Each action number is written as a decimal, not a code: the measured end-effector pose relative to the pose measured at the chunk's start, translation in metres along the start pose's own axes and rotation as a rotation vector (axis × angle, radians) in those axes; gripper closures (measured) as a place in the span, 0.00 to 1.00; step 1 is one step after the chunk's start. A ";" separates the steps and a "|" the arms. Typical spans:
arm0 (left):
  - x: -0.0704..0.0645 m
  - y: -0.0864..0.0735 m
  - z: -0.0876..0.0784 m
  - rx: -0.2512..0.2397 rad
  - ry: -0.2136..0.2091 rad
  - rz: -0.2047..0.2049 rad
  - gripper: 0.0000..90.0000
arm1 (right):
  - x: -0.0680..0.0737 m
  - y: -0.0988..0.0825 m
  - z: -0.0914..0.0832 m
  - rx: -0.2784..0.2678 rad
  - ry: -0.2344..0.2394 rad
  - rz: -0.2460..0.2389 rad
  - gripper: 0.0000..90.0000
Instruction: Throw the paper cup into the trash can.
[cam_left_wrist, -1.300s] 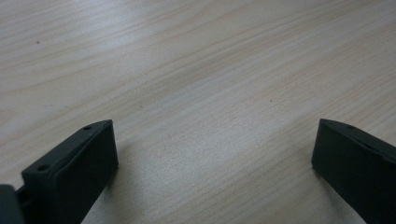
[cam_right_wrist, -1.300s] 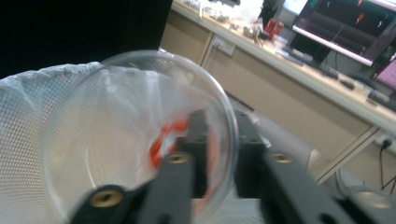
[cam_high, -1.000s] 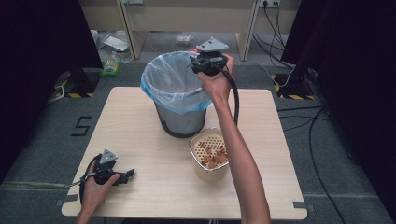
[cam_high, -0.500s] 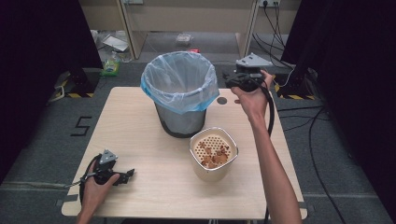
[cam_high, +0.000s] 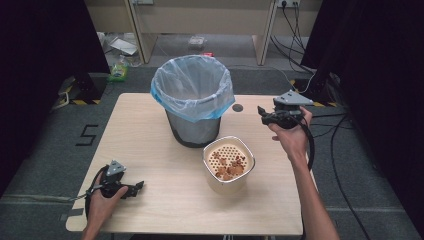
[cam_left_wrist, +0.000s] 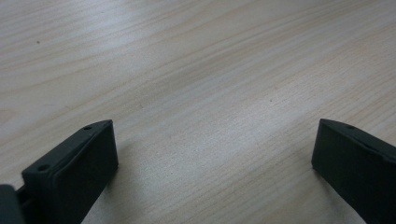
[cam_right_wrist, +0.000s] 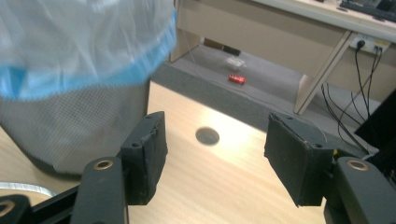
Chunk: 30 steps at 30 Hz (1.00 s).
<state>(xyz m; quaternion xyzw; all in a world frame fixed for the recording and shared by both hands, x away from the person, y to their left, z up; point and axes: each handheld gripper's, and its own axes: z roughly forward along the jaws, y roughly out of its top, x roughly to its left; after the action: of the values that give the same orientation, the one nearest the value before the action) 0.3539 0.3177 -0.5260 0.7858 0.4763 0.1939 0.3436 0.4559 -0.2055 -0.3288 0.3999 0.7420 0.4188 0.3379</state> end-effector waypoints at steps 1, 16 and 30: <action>0.000 0.000 0.000 0.000 0.000 0.000 0.00 | 0.000 -0.005 -0.001 0.004 0.000 0.003 0.43; 0.000 0.000 0.000 0.000 0.000 -0.001 0.00 | 0.005 -0.078 -0.008 0.078 0.001 0.041 0.41; 0.000 0.000 0.000 -0.001 0.000 -0.002 0.00 | 0.024 -0.144 -0.005 0.192 0.008 0.070 0.40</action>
<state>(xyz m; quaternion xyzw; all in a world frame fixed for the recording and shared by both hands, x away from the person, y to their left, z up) 0.3536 0.3177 -0.5260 0.7852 0.4769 0.1938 0.3441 0.3965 -0.2336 -0.4595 0.4544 0.7657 0.3590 0.2800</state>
